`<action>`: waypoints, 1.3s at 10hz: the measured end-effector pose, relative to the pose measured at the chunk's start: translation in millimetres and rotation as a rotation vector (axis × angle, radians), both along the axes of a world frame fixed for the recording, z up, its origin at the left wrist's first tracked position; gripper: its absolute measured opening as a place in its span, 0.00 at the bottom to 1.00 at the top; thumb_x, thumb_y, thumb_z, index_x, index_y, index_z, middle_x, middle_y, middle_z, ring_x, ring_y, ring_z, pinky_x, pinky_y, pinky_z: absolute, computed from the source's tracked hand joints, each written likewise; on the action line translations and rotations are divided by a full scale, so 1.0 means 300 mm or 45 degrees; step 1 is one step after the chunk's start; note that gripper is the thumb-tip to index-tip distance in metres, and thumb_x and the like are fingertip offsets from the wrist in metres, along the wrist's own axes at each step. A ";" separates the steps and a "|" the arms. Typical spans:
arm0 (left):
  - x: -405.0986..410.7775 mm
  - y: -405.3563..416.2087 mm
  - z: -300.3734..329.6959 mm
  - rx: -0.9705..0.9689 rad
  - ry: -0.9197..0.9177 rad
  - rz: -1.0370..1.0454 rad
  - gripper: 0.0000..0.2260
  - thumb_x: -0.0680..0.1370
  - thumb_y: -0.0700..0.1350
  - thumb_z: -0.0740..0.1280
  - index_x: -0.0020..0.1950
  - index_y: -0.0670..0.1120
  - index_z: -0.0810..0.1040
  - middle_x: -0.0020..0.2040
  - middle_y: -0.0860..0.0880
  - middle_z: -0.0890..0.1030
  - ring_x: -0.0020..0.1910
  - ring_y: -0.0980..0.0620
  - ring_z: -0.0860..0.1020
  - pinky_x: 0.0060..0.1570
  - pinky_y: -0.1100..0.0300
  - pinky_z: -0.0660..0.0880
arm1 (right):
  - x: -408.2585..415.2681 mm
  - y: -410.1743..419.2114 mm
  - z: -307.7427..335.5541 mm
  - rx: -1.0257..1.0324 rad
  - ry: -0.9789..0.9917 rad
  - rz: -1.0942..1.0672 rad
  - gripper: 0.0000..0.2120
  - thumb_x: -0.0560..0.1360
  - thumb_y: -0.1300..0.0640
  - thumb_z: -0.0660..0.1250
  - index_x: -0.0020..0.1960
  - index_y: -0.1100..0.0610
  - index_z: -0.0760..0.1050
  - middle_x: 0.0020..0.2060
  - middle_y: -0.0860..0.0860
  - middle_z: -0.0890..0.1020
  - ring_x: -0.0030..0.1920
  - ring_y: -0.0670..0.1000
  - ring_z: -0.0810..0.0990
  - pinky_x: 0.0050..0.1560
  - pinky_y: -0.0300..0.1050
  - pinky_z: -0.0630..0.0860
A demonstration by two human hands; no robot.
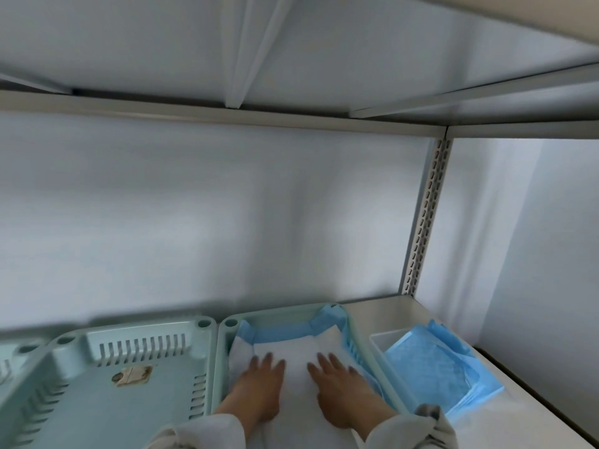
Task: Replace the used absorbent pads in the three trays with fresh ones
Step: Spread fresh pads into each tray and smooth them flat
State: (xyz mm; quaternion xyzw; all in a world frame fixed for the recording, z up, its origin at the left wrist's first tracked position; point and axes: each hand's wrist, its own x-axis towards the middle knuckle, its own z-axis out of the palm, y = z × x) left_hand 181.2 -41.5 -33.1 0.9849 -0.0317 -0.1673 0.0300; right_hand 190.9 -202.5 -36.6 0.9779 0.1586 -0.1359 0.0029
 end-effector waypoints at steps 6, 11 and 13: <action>0.062 0.046 -0.059 -0.146 -0.299 0.239 0.27 0.83 0.56 0.42 0.78 0.44 0.44 0.79 0.44 0.44 0.78 0.47 0.47 0.76 0.55 0.53 | 0.136 0.010 -0.079 0.024 0.024 -0.282 0.35 0.79 0.41 0.53 0.79 0.53 0.42 0.78 0.53 0.44 0.78 0.56 0.45 0.76 0.54 0.47; -0.186 -0.049 -0.092 -0.399 -0.508 0.157 0.25 0.75 0.54 0.66 0.52 0.30 0.79 0.49 0.33 0.83 0.42 0.57 0.84 0.42 0.53 0.80 | -0.128 -0.062 -0.061 0.090 -0.343 -0.346 0.35 0.77 0.41 0.53 0.77 0.58 0.49 0.74 0.66 0.60 0.73 0.62 0.64 0.69 0.61 0.66; -0.353 -0.048 -0.127 -0.176 -0.990 0.026 0.10 0.51 0.53 0.58 0.13 0.52 0.75 0.18 0.52 0.75 0.12 0.58 0.70 0.35 0.65 0.67 | -0.300 -0.030 -0.040 0.004 0.183 -0.076 0.41 0.71 0.26 0.45 0.78 0.45 0.40 0.78 0.49 0.40 0.78 0.53 0.41 0.73 0.61 0.46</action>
